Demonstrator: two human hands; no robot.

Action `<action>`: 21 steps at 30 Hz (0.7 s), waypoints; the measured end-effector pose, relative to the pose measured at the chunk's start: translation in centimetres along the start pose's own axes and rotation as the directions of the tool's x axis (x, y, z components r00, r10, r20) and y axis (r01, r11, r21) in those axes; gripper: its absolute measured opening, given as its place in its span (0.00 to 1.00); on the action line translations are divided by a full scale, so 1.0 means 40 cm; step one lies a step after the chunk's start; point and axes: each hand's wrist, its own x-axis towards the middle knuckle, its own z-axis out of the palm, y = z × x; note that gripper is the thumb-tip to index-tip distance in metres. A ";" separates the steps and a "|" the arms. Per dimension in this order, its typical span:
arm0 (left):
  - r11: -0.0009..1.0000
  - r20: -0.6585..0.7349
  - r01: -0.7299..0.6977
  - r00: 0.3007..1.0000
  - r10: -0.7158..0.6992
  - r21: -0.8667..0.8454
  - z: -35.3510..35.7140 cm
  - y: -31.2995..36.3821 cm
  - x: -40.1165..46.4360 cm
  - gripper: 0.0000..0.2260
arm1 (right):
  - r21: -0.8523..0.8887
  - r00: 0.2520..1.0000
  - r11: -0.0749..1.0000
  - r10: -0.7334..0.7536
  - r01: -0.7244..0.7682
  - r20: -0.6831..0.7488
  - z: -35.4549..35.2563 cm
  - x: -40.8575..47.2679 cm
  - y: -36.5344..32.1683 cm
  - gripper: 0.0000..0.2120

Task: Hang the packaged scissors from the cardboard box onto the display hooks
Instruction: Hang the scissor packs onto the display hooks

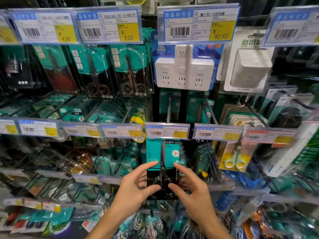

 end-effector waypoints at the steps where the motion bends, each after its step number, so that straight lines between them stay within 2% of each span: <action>1: 1.000 0.009 0.003 1.000 -0.003 -0.010 0.003 -0.003 -0.001 0.26 | -0.007 1.000 1.000 -0.005 0.004 -0.006 0.001 -0.005 0.003 0.31; 10: 0.997 -0.027 -0.077 0.997 0.077 -0.002 -0.001 0.031 0.012 0.27 | -0.011 0.993 0.995 -0.098 0.098 -0.060 -0.019 0.004 -0.045 0.27; 21: 0.996 0.009 -0.083 0.997 0.083 0.017 -0.010 0.034 0.058 0.27 | 0.000 0.998 0.998 -0.059 0.059 -0.023 -0.021 0.045 -0.034 0.29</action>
